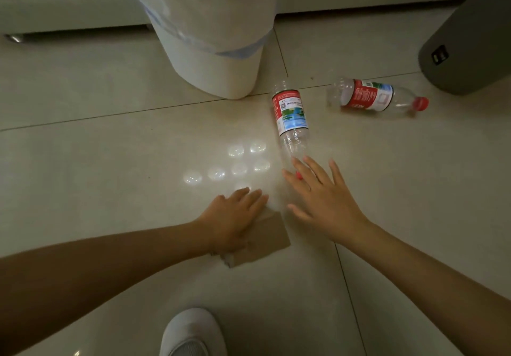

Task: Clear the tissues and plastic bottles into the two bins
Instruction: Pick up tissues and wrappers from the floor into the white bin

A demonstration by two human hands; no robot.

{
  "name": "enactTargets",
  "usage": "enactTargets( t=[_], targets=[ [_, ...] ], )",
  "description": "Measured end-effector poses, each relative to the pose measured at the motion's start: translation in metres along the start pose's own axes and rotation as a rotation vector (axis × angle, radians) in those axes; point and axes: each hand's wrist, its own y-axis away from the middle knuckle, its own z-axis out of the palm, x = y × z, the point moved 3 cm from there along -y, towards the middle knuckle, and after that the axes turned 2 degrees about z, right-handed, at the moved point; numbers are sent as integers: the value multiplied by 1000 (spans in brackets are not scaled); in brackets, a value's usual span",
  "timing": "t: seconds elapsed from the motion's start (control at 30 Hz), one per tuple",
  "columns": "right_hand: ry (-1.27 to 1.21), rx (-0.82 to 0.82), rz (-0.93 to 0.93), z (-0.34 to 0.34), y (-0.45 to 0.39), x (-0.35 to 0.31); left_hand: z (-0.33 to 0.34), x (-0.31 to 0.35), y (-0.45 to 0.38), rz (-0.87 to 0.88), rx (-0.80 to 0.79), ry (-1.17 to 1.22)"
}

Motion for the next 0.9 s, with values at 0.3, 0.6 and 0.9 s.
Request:
enactTargets(
  t=[0.3, 0.6, 0.9],
  targets=[
    [-42, 11, -3, 8, 3, -7, -9, -21, -24, -111, 23, 324],
    [-91, -21, -27, 14, 4, -19, -55, -95, 7, -264, 97, 780],
    [-92, -264, -241, 37, 0, -75, -64, -82, 13, -168, 164, 340]
  ],
)
